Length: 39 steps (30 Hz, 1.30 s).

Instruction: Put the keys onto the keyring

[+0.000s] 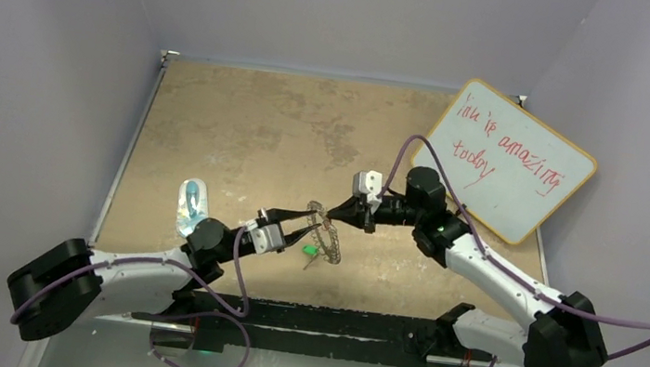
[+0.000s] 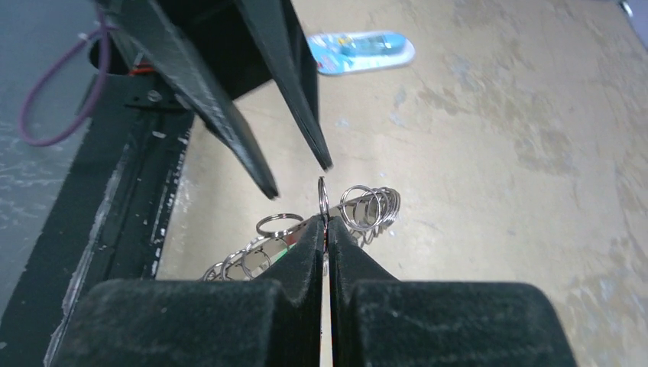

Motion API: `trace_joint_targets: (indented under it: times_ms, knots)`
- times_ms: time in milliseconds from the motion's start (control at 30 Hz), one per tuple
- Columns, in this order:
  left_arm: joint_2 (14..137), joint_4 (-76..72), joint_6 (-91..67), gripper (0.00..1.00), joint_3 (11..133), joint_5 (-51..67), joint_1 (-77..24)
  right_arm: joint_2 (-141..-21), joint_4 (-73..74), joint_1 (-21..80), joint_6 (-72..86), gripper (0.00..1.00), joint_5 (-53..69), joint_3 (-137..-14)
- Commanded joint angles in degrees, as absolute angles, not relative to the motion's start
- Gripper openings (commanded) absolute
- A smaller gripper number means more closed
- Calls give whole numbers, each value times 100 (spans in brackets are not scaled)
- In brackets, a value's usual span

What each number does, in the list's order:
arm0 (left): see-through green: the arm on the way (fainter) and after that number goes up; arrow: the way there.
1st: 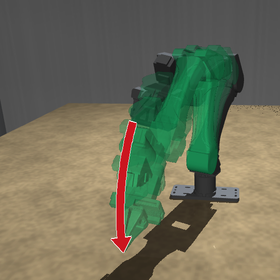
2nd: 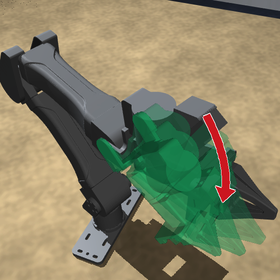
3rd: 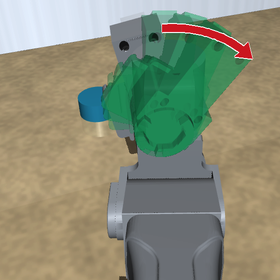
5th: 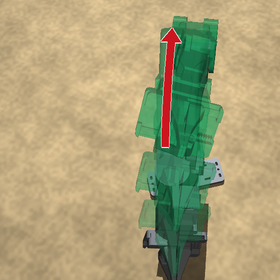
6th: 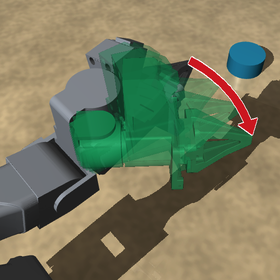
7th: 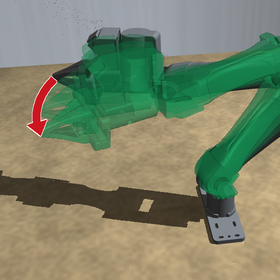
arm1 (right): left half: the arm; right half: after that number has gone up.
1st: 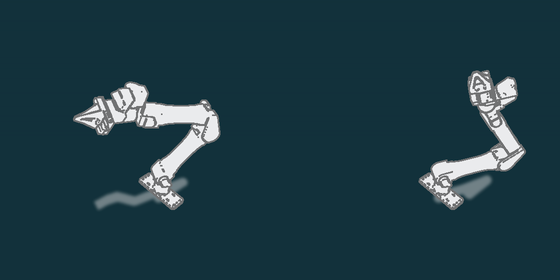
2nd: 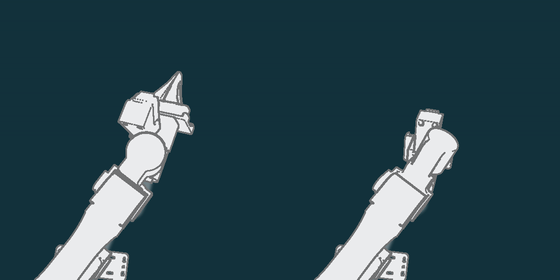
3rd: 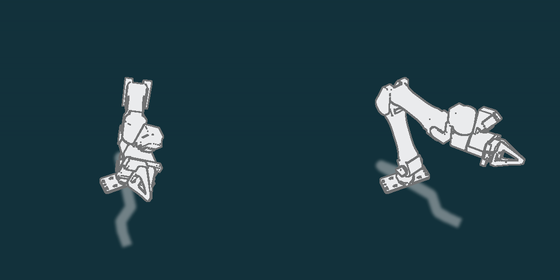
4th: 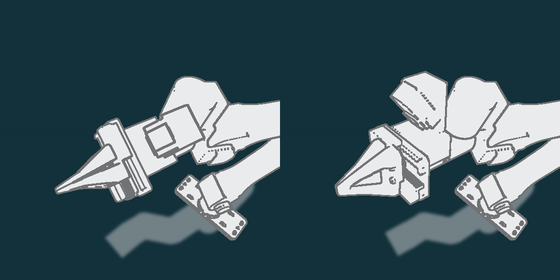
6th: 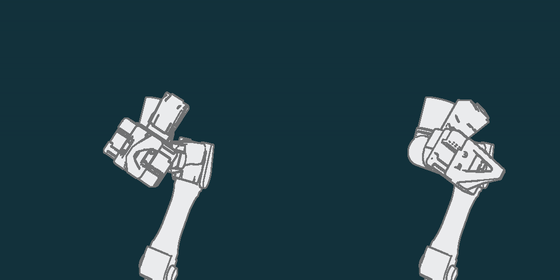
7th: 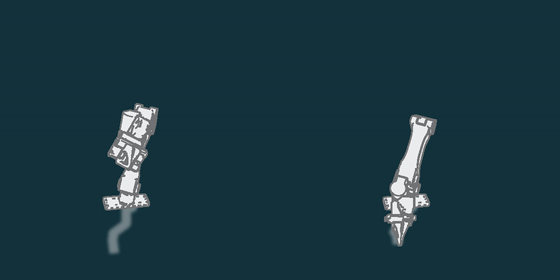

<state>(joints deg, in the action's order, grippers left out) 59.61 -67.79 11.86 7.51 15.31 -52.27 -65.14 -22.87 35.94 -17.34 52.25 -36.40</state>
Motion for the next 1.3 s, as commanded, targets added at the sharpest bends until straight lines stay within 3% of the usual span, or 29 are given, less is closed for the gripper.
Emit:
trace_joint_targets:
  times_ms: [0,133,567,1267]
  knots:
    - [5298,-5420,1729,33,1104,1061,-5258,-6513,-757,3595,-2397,0,4336,-4389]
    - [4983,-4217,2144,40,1421,778,-5256,-6720,238,3647,-2669,0,3851,-4940]
    - [5200,-2286,2927,40,2289,864,-5253,-7884,2088,4658,-3094,0,2145,-6407]
    - [6119,-1328,3576,15,3159,993,-5247,-7822,1978,4794,-3245,0,2347,-6416]
